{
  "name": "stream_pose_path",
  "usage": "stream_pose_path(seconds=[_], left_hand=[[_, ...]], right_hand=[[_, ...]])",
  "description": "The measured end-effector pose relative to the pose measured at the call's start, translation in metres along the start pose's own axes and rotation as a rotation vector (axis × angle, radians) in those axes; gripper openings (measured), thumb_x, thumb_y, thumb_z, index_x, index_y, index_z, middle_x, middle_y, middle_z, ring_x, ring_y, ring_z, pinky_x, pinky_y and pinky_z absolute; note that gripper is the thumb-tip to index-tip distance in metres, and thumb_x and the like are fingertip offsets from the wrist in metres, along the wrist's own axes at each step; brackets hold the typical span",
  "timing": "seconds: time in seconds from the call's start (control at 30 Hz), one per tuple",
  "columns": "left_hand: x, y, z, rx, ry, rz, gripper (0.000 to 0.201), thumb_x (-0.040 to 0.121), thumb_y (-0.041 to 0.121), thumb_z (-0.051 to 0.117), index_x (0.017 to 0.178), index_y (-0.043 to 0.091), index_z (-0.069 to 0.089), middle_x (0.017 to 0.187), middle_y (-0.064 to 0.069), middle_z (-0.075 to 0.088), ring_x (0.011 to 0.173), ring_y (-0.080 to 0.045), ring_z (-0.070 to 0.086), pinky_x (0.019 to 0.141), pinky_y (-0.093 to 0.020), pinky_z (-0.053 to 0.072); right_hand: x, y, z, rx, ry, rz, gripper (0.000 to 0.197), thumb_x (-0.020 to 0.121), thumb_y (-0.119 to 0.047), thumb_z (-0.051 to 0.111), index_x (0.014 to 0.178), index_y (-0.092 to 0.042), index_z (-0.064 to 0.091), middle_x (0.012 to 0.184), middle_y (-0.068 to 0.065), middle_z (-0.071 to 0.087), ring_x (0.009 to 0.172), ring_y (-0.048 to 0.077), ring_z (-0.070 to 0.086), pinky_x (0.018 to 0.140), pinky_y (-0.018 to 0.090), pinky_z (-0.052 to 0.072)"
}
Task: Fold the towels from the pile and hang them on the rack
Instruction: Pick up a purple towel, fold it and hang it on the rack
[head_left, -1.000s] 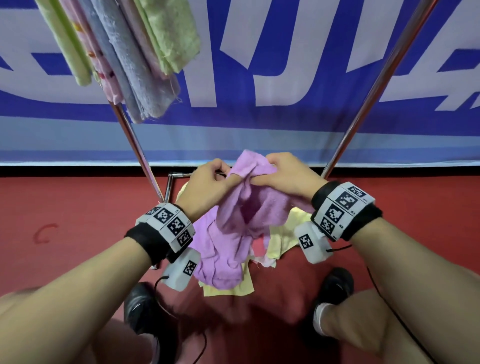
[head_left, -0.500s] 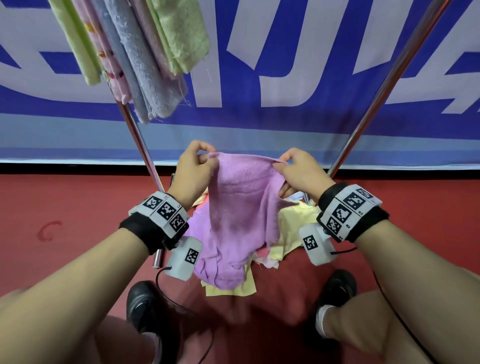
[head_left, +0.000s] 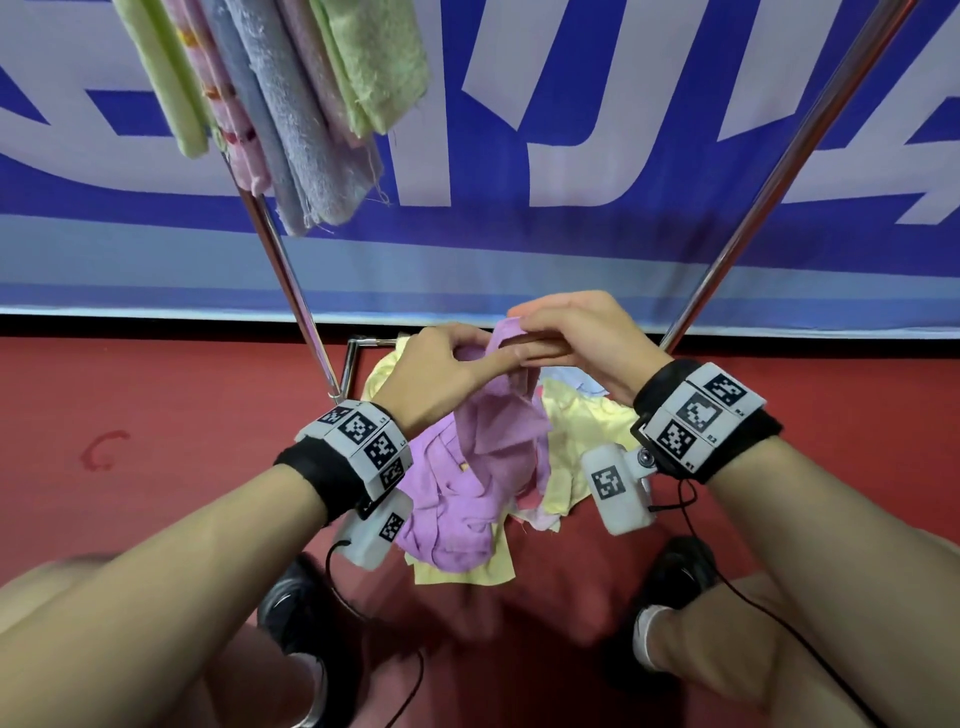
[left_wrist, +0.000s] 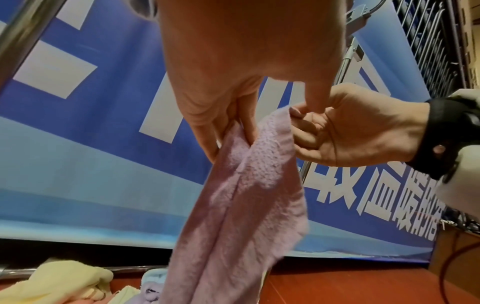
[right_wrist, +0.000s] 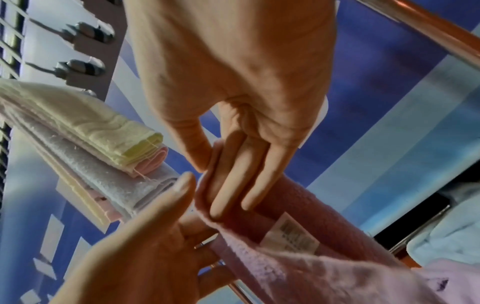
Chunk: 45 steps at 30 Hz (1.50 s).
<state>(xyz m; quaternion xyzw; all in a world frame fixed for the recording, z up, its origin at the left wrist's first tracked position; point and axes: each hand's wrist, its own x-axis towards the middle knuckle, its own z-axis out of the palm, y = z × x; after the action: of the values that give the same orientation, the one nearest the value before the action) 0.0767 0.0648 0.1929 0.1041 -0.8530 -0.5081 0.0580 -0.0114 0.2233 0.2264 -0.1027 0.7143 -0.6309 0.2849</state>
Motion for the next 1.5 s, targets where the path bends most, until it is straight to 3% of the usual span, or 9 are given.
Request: stream_pose_path(seconds=[0.27, 0.53, 0.67, 0.8, 0.9, 1.0, 1.17, 1.37, 1.5], left_hand=[[0.010, -0.008, -0.002, 0.235, 0.029, 0.079, 0.016, 0.093, 0.032, 0.067, 0.079, 0.027, 0.070, 0.059, 0.016, 0.058, 0.059, 0.006, 0.053, 0.058, -0.012, 0.033], [0.017, -0.021, -0.010, -0.130, 0.129, -0.088, 0.031, 0.097, 0.026, 0.064, 0.069, 0.014, 0.058, 0.053, 0.003, 0.056, 0.046, -0.008, 0.050, 0.054, -0.021, 0.045], [0.018, -0.018, -0.014, -0.173, 0.130, -0.018, 0.014, 0.093, 0.016, 0.070, 0.090, 0.007, 0.060, 0.058, 0.002, 0.052, 0.044, -0.006, 0.045, 0.047, -0.019, 0.040], [0.021, -0.016, -0.031, -0.066, -0.171, -0.132, 0.020, 0.093, 0.015, 0.070, 0.112, 0.008, 0.070, 0.068, 0.000, 0.060, 0.052, -0.003, 0.051, 0.049, -0.015, 0.044], [0.022, -0.020, -0.046, 0.078, -0.328, -0.163, 0.013, 0.090, 0.010, 0.073, 0.102, 0.013, 0.076, 0.073, 0.006, 0.070, 0.060, -0.001, 0.059, 0.060, -0.014, 0.048], [0.026, -0.025, -0.051, 0.067, -0.173, -0.158, 0.007, 0.085, 0.016, 0.079, 0.089, 0.011, 0.077, 0.075, -0.003, 0.070, 0.066, -0.008, 0.058, 0.070, -0.025, 0.049], [0.027, -0.028, -0.044, -0.012, 0.131, -0.117, 0.039, 0.075, 0.037, 0.087, 0.062, 0.014, 0.058, 0.055, 0.003, 0.049, 0.049, -0.006, 0.040, 0.049, -0.019, 0.035], [0.028, -0.017, -0.043, -0.036, 0.078, -0.078, 0.036, 0.083, 0.033, 0.081, 0.066, 0.013, 0.056, 0.061, 0.000, 0.050, 0.055, -0.008, 0.043, 0.052, -0.019, 0.037], [0.026, -0.017, -0.062, -0.009, -0.209, -0.132, 0.011, 0.086, 0.014, 0.078, 0.087, 0.004, 0.074, 0.074, -0.008, 0.069, 0.064, -0.014, 0.058, 0.057, -0.017, 0.050]], right_hand=[[0.002, 0.007, -0.002, -0.259, -0.040, -0.127, 0.021, 0.080, -0.004, 0.084, 0.101, -0.006, 0.080, 0.098, 0.011, 0.080, 0.103, 0.023, 0.075, 0.100, 0.038, 0.058], [0.005, 0.010, -0.015, -1.042, 0.258, -0.349, 0.035, 0.086, -0.062, 0.070, 0.081, -0.028, 0.081, 0.072, -0.003, 0.068, 0.077, 0.021, 0.062, 0.069, 0.034, 0.045], [0.012, 0.009, -0.023, -0.897, 0.230, -0.366, 0.028, 0.086, -0.056, 0.073, 0.081, -0.030, 0.080, 0.081, -0.007, 0.066, 0.077, 0.017, 0.062, 0.072, 0.036, 0.051], [0.009, 0.006, -0.028, -0.924, 0.104, -0.268, 0.015, 0.090, -0.038, 0.076, 0.088, -0.024, 0.081, 0.068, -0.001, 0.072, 0.051, 0.022, 0.069, 0.050, 0.018, 0.049], [0.011, 0.009, -0.031, -0.921, 0.103, -0.278, 0.008, 0.089, -0.031, 0.077, 0.090, -0.023, 0.080, 0.076, -0.002, 0.075, 0.051, 0.014, 0.069, 0.065, 0.030, 0.060], [0.015, 0.014, -0.032, -0.888, 0.074, -0.279, 0.011, 0.087, -0.022, 0.080, 0.098, -0.023, 0.079, 0.082, -0.002, 0.077, 0.056, 0.011, 0.070, 0.073, 0.029, 0.060], [0.022, 0.017, -0.028, -0.828, 0.045, -0.295, 0.026, 0.084, -0.004, 0.076, 0.106, -0.019, 0.078, 0.086, 0.001, 0.077, 0.074, 0.023, 0.074, 0.073, 0.019, 0.056], [0.020, 0.013, -0.027, -0.808, 0.009, -0.230, 0.006, 0.086, -0.023, 0.080, 0.091, -0.020, 0.082, 0.074, 0.004, 0.075, 0.061, 0.022, 0.068, 0.055, 0.022, 0.056], [0.023, 0.008, -0.048, -1.062, 0.110, -0.208, 0.013, 0.087, -0.044, 0.077, 0.095, -0.034, 0.079, 0.075, -0.010, 0.072, 0.081, 0.014, 0.065, 0.078, 0.031, 0.048]])
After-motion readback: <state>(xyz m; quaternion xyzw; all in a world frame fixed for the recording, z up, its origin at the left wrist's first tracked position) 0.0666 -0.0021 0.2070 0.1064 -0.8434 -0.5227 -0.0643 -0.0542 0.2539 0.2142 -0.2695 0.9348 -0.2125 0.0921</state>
